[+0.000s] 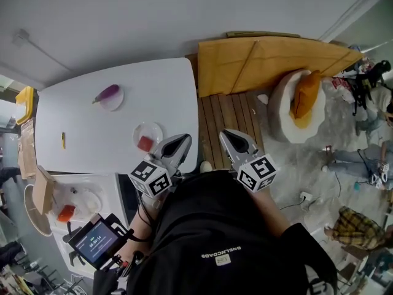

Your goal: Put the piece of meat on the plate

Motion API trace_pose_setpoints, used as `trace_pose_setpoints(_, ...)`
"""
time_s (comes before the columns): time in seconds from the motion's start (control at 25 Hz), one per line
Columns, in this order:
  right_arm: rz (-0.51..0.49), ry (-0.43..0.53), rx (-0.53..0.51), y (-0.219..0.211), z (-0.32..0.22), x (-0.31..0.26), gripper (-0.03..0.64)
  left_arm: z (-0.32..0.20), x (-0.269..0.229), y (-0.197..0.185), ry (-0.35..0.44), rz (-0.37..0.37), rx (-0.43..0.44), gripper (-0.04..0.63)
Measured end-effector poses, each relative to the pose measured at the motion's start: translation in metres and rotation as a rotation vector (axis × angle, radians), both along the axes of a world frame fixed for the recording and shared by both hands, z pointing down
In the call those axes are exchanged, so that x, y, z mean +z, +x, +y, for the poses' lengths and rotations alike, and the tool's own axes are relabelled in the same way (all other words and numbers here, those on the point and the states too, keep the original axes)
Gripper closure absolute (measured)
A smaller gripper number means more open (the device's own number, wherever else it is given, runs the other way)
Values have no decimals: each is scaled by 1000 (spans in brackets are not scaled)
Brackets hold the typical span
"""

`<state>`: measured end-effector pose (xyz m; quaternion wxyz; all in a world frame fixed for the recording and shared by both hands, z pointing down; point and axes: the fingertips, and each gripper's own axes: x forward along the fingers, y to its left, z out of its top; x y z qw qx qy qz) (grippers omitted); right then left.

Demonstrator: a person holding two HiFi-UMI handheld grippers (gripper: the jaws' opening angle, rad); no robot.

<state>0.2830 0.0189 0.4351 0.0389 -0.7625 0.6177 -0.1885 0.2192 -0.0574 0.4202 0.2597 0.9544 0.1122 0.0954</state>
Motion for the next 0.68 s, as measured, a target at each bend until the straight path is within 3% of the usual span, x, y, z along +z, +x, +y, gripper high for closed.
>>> trace_pose_setpoints(0.68, -27, -20, -21, 2, -7, 6, 611, -6, 3, -1, -35, -9, -27, 578)
